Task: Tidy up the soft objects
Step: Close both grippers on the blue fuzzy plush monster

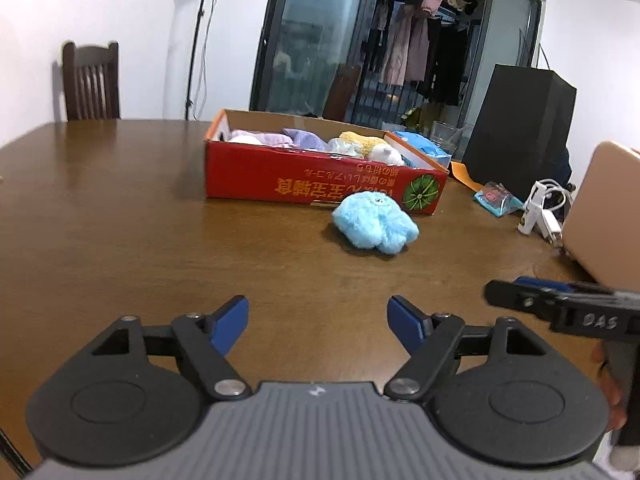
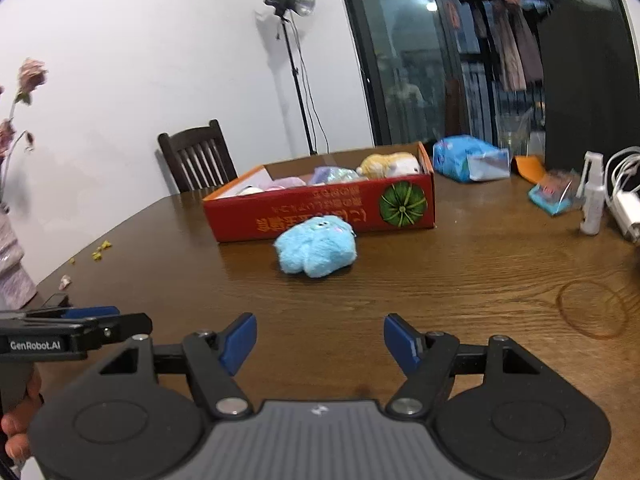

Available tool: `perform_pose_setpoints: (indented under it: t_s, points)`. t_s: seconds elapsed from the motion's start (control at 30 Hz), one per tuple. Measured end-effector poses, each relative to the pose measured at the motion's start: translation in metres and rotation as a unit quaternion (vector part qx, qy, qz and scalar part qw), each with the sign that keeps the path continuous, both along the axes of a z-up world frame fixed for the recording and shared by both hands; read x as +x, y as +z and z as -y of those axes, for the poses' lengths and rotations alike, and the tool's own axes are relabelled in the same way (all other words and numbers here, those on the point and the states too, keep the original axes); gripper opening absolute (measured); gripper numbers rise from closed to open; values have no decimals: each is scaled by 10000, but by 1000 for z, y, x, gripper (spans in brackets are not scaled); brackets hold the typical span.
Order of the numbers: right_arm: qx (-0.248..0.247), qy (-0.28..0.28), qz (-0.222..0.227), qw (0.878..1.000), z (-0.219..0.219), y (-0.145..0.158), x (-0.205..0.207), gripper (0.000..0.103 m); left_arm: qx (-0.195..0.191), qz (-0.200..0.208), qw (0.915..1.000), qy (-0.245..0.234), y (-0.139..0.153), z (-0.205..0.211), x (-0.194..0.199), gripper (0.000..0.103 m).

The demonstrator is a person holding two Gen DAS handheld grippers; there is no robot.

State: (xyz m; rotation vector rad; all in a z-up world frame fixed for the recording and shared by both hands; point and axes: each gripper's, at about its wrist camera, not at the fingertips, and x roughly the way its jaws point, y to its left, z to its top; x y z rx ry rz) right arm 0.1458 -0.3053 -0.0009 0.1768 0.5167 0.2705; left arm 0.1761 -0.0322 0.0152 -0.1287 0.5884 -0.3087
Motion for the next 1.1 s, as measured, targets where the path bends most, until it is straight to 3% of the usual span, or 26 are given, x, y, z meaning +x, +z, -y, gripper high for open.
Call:
perform_pose_setpoints:
  t_s: [0.17,0.3,0.37,0.47,0.63,1.1]
  points:
    - [179,53,-165,9997,4,-1,63,62,-310,-315,9987,-252,0,17,62,63]
    - [372,184,-340,9986,4,0,119,58,-473,-422,9962,-604,-4,34,113,57]
    - [464,277,-454,9975,3,-2,145,53,-508,-608,9947,-657,-10,38,138,44]
    - [625,400,-696,9948,0,-12,171,36,-769,-779,9907,-804,-22,38,161,35]
    - [906,534,-666,9922,5,-23,175,34,-1102,-780,9862,-955,-36,30,165,35]
    - [969,606,-630,9914,8,-26,176,34,-1044,-709,9872,-974,-35,33,166,34]
